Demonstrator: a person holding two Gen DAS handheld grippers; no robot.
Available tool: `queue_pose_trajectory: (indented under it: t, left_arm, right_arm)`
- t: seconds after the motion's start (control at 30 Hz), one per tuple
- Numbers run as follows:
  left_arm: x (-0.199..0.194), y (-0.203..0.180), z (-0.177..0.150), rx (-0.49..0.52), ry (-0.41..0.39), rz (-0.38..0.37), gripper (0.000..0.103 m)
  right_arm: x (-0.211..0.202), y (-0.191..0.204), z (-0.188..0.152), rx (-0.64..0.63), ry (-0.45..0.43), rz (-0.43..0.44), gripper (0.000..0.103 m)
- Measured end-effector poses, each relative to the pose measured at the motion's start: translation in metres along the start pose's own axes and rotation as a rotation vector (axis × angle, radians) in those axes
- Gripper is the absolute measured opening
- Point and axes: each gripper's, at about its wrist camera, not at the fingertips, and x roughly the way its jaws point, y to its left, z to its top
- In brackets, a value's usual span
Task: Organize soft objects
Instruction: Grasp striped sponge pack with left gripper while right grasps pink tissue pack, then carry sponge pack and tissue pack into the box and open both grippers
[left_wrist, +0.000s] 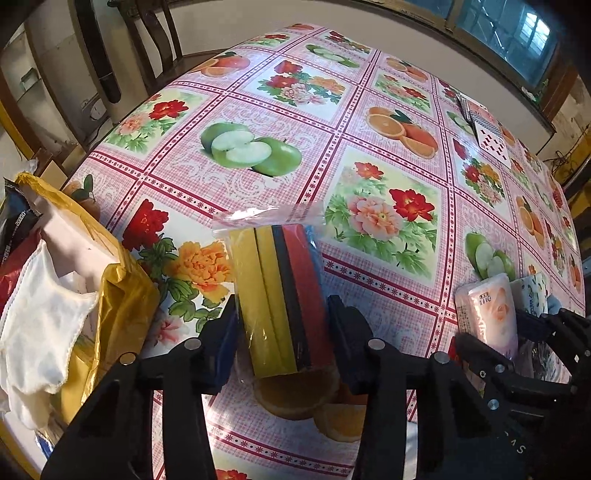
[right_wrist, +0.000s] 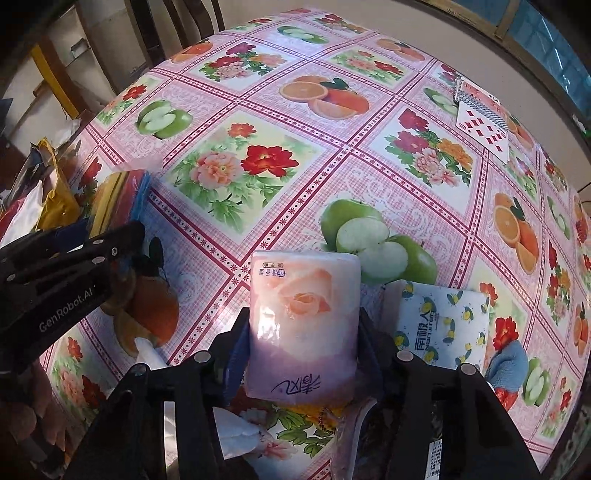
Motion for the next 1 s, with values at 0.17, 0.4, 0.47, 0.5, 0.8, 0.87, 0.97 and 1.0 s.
queue_pose_trajectory:
  t: [0.17, 0.4, 0.47, 0.5, 0.8, 0.87, 0.97, 1.0]
  left_arm:
    - [-0.004, -0.003, -0.007, 0.035, -0.022, 0.000, 0.040]
    - [-0.019, 0.000, -0.014, 0.056, -0.045, -0.012, 0.040]
    - [-0.026, 0.001, -0.016, 0.062, -0.053, -0.019, 0.040]
    - [-0.029, 0.002, -0.016, 0.066, -0.057, -0.020, 0.040]
    - [-0.075, 0.021, -0.023, 0.098, -0.150, -0.017, 0.040]
    - [-0.087, 0.031, -0.025, 0.102, -0.177, -0.007, 0.040]
    - [-0.104, 0.054, -0.027, 0.102, -0.200, 0.001, 0.040]
    - [-0.108, 0.063, -0.029, 0.101, -0.203, 0.006, 0.040]
  right_arm:
    - [-0.006, -0.007, -0.010, 0.052, -0.043, 0.035, 0.052]
    - [-0.016, -0.011, -0.014, 0.110, -0.076, 0.072, 0.052]
    - [-0.022, -0.009, -0.015, 0.121, -0.085, 0.085, 0.052]
    - [-0.026, -0.008, -0.015, 0.128, -0.093, 0.089, 0.052]
    - [-0.080, 0.024, -0.010, 0.151, -0.191, 0.159, 0.052]
    - [-0.093, 0.042, -0.009, 0.139, -0.211, 0.176, 0.052]
    - [-0.108, 0.072, -0.007, 0.115, -0.228, 0.202, 0.052]
    - [-0.111, 0.084, -0.006, 0.107, -0.230, 0.216, 0.052]
